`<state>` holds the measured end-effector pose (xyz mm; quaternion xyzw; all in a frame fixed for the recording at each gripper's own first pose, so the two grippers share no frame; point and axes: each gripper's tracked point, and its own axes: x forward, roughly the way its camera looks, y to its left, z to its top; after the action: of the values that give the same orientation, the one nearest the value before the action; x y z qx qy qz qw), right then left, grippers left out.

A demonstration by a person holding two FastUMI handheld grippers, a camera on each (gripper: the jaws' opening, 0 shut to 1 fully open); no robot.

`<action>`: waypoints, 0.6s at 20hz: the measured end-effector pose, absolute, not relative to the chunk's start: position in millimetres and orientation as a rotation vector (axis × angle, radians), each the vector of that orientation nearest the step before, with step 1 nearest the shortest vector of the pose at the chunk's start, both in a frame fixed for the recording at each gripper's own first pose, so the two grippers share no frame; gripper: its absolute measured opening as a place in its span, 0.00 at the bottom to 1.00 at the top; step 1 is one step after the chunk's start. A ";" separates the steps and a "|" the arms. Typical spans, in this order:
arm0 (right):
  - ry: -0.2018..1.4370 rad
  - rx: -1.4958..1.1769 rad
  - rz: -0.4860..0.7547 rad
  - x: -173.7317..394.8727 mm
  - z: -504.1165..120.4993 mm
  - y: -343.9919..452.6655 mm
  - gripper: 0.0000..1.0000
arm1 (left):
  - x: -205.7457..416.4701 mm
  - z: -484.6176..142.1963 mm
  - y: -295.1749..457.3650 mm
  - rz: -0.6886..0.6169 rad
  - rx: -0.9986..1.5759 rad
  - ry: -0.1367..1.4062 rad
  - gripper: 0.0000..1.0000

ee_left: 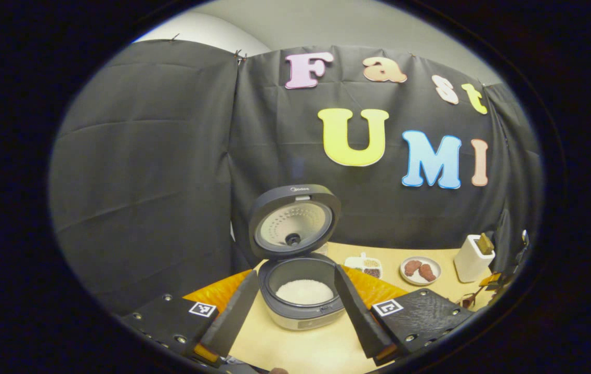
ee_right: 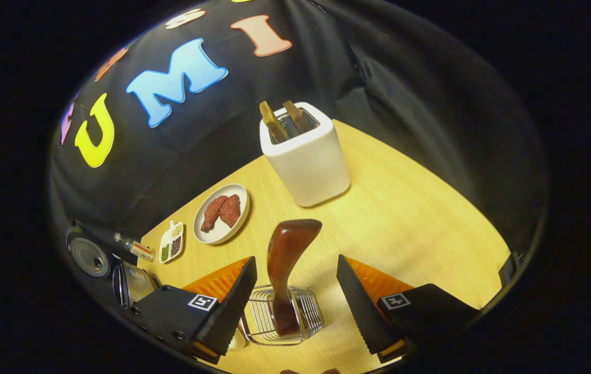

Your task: Close the left gripper, press the button to open the rice cooker; take a wooden spoon from the chopstick holder with the right hand, scoop a spoonful of rice and pour it into the rice cooker, then put the wooden spoon back into the chopstick holder.

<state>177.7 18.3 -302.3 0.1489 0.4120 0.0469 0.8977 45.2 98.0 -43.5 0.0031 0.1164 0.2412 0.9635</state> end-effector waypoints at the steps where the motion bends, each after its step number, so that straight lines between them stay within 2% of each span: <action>1: 0.865 0.327 0.116 182.1 -309.6 22.9 0.98 | 42.5 -47.2 94.8 0.498 -0.002 0.245 0.92; 2: 0.871 0.339 0.138 187.2 -315.2 27.9 0.93 | 40.9 -51.5 90.8 0.504 -0.015 0.259 0.93; 4: 0.891 0.361 0.177 199.7 -328.2 37.9 0.96 | 38.2 -62.3 83.8 0.519 -0.037 0.287 0.93; 5: 0.907 0.378 0.194 203.5 -333.3 41.4 0.89 | 36.9 -66.8 79.6 0.527 -0.041 0.294 0.93; 7: 0.925 0.407 0.204 211.7 -338.6 46.4 0.83 | 34.8 -68.4 70.3 0.535 -0.037 0.298 0.92; 8: 0.931 0.426 0.218 214.7 -338.6 51.0 0.51 | 34.7 -68.1 65.3 0.537 -0.032 0.299 0.93; 9: 0.942 0.444 0.229 212.6 -336.9 56.4 0.43 | 32.1 -67.5 59.5 0.534 -0.027 0.296 0.93; 10: 0.940 0.432 0.233 216.5 -340.6 58.4 0.25 | 31.9 -66.7 53.1 0.531 -0.026 0.293 0.93; 12: 0.936 0.381 0.264 208.2 -335.5 57.8 0.24 | 34.7 -67.5 42.5 0.514 -0.026 0.282 0.92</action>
<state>208.2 57.8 -335.5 0.1820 0.4472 0.1262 0.8666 34.7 42.5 -67.5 -0.0126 0.1389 0.2534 0.9573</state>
